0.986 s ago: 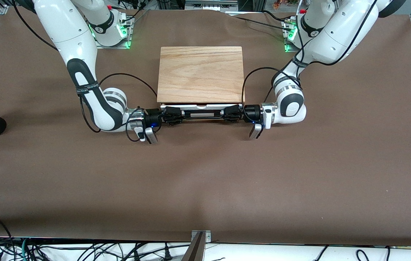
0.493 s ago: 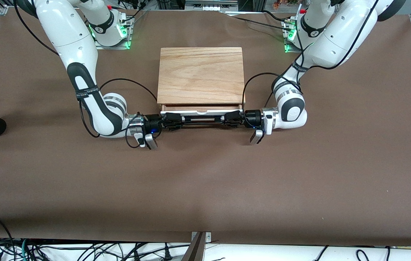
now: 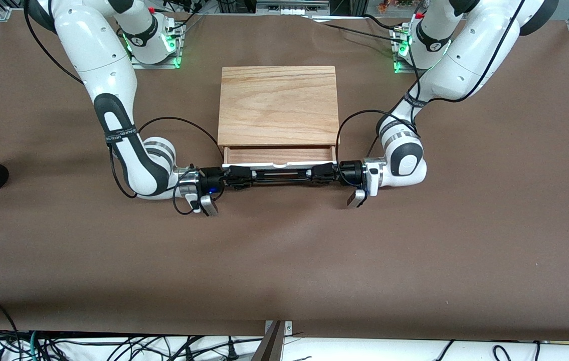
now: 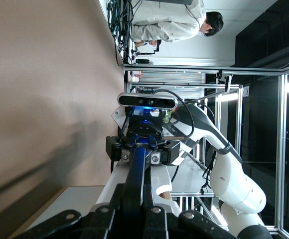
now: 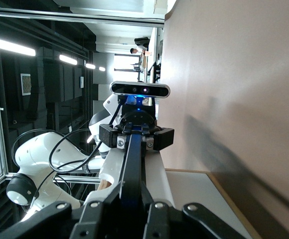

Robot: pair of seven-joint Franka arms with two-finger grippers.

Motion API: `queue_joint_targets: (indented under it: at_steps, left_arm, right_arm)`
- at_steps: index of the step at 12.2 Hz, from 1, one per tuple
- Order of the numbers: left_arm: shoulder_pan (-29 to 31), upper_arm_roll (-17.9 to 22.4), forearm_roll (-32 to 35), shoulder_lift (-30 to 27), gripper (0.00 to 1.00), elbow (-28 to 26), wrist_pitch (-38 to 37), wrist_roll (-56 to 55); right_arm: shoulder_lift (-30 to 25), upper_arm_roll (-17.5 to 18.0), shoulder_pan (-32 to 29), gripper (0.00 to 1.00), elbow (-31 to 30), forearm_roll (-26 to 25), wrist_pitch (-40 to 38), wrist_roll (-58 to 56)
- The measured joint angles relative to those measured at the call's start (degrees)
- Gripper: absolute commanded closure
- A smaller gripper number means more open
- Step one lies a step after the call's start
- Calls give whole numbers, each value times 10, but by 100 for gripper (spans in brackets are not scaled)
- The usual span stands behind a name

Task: Pull top drawer with both arms simultaneously
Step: 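Pull the handle outward from the box with both grippers together, then keep pulling the drawer further open with both grippers on the handle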

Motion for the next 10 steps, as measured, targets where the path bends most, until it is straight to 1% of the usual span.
queue_joint_targets:
  at_steps: [6, 10]
  left_arm:
    - [-12, 18, 7, 21, 100, 46, -1, -52]
    - [-13, 19, 10, 24, 100, 51, -1, -60]
  right_arm:
    - [31, -12, 6, 92, 59, -6, -1, 42]
    - [34, -14, 7, 92, 64, -6, -2, 47]
